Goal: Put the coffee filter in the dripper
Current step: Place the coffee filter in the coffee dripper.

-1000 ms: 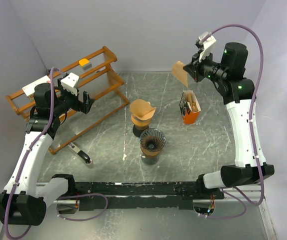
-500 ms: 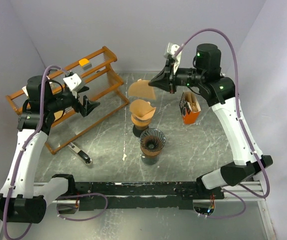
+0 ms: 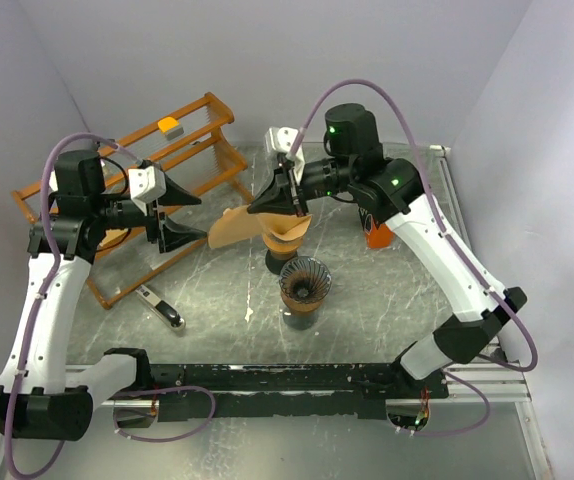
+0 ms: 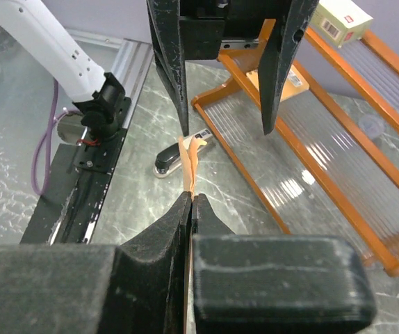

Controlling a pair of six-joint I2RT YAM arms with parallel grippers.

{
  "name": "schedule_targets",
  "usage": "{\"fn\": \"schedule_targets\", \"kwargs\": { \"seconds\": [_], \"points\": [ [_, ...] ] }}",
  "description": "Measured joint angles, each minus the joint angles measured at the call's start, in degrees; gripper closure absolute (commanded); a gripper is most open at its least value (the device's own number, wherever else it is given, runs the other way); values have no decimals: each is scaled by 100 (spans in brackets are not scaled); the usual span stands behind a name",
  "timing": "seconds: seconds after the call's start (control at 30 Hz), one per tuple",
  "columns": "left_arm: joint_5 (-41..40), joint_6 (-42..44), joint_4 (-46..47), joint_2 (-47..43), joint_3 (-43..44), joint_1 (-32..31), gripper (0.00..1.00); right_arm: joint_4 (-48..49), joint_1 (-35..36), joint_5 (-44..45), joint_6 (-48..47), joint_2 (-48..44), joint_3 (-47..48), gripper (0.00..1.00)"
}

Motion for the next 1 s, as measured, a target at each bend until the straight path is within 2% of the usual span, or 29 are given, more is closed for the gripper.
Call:
{"fn": "schedule_targets", "kwargs": {
  "seconds": [0.3,0.67,0.83,1.0],
  "points": [
    [894,-273,50,-127,-190,-39,20,2,376,162,-190,400,50,100],
    [730,-20,-267,-155,-72,-166,27,-92,468,457,-385,490,79,100],
    [667,-293,17,-208,-273,-413,34,-61,531,457,-332,490,81,100],
    [498,-444,164,-162,-420,-737,50,9,553,461,-247,487,81,100]
  ]
}}
